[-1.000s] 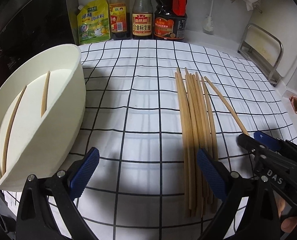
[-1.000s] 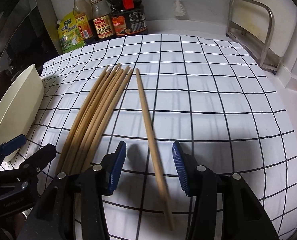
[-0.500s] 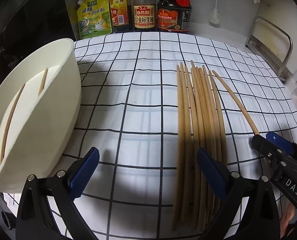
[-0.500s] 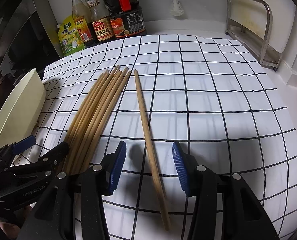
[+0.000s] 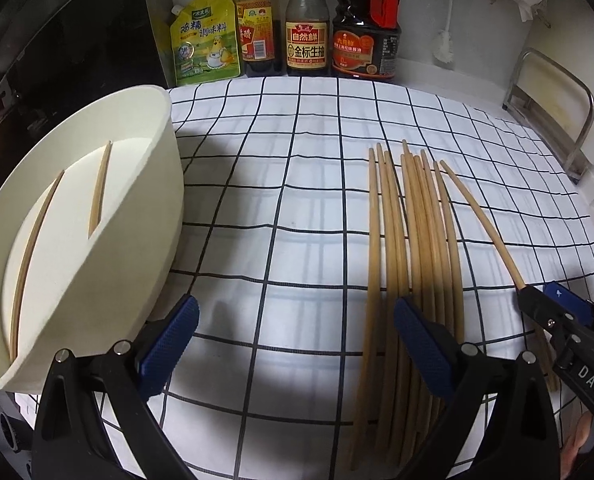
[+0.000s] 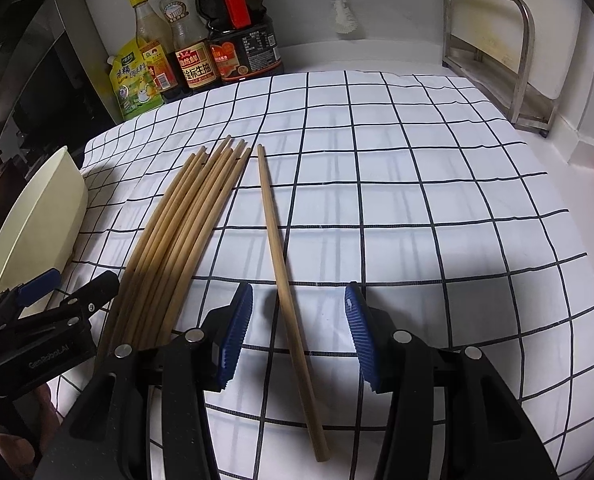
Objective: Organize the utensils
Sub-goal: 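Close the right tool on one chopstick while the left tool grasps another chopstick, then lower the right tool's chopstick into the white bowl and open while the left tool releases its own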
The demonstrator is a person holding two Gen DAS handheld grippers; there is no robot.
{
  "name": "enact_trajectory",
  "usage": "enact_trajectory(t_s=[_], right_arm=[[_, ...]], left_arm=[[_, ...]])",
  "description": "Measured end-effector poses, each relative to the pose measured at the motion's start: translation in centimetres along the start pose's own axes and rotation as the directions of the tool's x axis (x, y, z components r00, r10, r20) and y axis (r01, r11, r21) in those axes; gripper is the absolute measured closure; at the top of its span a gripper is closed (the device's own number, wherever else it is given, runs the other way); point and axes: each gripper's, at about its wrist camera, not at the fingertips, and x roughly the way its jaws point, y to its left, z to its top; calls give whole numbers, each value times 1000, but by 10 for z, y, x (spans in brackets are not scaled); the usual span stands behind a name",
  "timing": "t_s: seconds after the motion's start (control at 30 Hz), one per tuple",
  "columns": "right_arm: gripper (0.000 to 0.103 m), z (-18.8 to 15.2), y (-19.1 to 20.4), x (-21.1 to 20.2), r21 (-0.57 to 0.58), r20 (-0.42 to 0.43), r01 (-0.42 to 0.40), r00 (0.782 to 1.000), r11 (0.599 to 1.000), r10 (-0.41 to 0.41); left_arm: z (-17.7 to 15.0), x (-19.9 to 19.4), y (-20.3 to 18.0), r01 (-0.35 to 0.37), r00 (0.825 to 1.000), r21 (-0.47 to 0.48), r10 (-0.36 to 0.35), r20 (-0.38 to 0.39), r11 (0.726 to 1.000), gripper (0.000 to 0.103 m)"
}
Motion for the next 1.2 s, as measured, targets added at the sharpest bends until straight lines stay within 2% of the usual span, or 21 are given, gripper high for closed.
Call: enact_trajectory(t_s=[0.27, 0.47, 0.57, 0.63, 0.77, 0.83, 0.87, 0.93, 0.97, 1.03, 1.2], right_arm=[[57, 0, 0, 2, -4, 2, 7, 1000, 1000, -7], [57, -3, 11, 4, -73, 10, 67, 998, 995, -67], [58, -5, 21, 6, -138, 20, 117, 993, 984, -115], [69, -6, 24, 6, -154, 20, 105, 994, 982, -103], [80, -6, 27, 6, -167, 21, 100, 995, 981, -98], [91, -7, 28, 6, -171, 24, 103, 995, 980, -100], [93, -7, 28, 6, -171, 25, 104, 995, 980, -102], [96, -7, 27, 5, -167, 23, 98, 995, 981, -95], [96, -7, 26, 5, -166, 22, 96, 995, 981, -93], [97, -7, 25, 5, -158, 22, 88, 996, 984, -86], [97, -5, 16, 3, -90, 7, 20, 1000, 996, -19]], left_arm=[[-1, 9, 1, -31, 999, 4, 31, -30, 1000, 7], [2, 13, -5, -59, 997, 32, 60, -39, 998, 8], [2, 13, -5, -23, 999, 25, 24, -44, 999, 17], [2, 12, -6, -2, 999, 25, 3, -45, 1000, 25], [0, 10, -7, 39, 998, 19, -38, -47, 999, 38], [0, 9, -9, 55, 997, 22, -54, -47, 998, 50], [0, 8, -11, 61, 997, 30, -60, -46, 998, 54], [0, 7, -15, 70, 997, 39, -69, -44, 997, 73], [-1, 6, -17, 75, 996, 42, -74, -44, 996, 77], [-2, 5, -20, 86, 995, 44, -84, -48, 995, 93], [-2, 2, -17, 120, 991, 30, -118, -60, 992, 96]])
